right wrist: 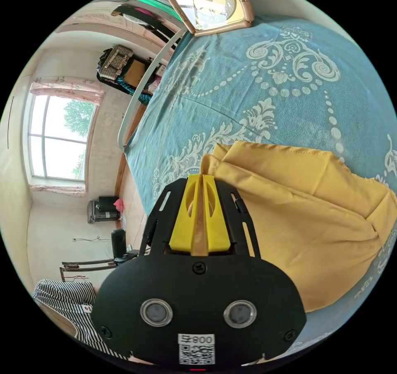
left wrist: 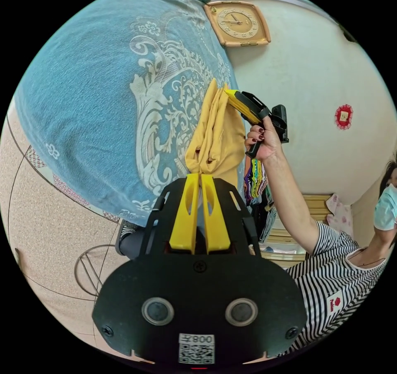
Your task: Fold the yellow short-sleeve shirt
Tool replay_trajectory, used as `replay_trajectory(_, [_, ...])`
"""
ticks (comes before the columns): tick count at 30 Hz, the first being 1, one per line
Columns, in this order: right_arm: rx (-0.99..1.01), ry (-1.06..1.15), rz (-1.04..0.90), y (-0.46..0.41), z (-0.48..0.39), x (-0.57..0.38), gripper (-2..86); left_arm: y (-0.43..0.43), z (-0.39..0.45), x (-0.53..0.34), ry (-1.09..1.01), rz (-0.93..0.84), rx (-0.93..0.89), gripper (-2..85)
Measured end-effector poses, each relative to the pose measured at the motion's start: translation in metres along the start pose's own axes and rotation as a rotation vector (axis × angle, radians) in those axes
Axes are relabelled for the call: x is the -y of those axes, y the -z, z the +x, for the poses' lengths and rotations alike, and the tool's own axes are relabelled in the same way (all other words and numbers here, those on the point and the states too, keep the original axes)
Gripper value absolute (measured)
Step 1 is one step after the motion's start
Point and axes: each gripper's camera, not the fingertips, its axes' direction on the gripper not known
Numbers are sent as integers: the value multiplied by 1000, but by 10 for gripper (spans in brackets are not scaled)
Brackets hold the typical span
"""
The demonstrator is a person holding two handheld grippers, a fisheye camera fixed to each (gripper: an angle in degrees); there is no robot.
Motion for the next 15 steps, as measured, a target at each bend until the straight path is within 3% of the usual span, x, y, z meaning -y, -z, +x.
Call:
replay_trajectory(4, [-32,31,-38,-12,-23,16,8,10,-15,-10,-3,25,13,3])
replay_trajectory(9, [-33,110,-29,0,-55,19,7,17,6,-17,-157,38,54,3])
replay_trajectory(15, [-214,113,15,11,-70,12,3,-23,26,-5,-326,-57,222,3])
